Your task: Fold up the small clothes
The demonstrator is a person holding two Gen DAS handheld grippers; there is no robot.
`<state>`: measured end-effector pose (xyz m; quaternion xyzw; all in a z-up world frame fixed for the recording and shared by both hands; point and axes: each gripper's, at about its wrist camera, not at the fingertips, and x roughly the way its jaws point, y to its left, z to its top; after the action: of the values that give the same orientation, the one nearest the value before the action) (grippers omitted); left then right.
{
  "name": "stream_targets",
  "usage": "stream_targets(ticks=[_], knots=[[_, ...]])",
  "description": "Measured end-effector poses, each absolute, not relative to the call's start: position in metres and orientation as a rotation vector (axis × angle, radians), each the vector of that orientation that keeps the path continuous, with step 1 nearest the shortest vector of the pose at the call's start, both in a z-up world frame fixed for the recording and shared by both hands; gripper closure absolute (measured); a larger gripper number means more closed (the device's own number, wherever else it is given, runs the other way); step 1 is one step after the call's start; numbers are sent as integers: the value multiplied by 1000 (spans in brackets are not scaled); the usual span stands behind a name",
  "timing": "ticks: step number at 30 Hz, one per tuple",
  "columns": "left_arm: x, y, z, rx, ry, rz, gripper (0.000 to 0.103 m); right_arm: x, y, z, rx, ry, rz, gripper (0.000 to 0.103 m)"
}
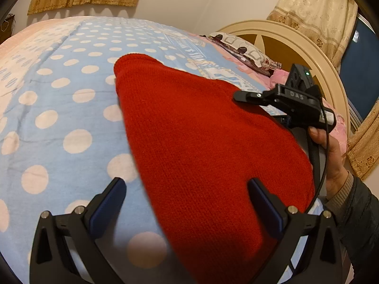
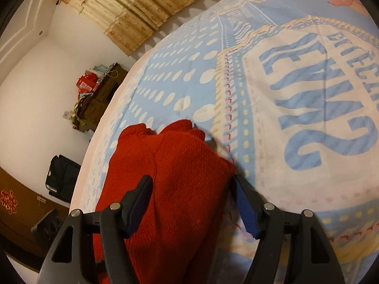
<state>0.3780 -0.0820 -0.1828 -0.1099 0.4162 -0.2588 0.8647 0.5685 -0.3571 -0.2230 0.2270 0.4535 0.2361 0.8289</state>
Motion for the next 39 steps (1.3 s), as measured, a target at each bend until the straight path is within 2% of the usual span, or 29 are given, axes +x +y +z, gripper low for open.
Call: stream_targets(ticks=[3,5,6,12,14,18,21,30,39], knots=[[378,-82,-183,-232,873,-543,0,572,-355,-225,488,960,498,40],[379,-82,-183,-237,876,-548,0,575,-353,-227,490,965,504,54],[380,-82,-183,-243,879,-554,0,576,-352,-230,503,976,520,67],[384,-79,-183,-282,883,-591,1,569,-352,-228,520,978,549,76],[383,-80,-183,-293,875,-635,24,562,-350,-222,527,953,560,78],[376,-78,-175,-292,831,-637,52,552,-346,-212,538,906,566,79],[373,-73,-166,-310,814,-630,62,544,-344,-202,547,878,571,80],[339,-38,-129,-293,745,-627,63,510,-306,-164,521,830,651,81],[287,32,-112,-283,709,-530,63,481,-215,-149,493,843,791,81]])
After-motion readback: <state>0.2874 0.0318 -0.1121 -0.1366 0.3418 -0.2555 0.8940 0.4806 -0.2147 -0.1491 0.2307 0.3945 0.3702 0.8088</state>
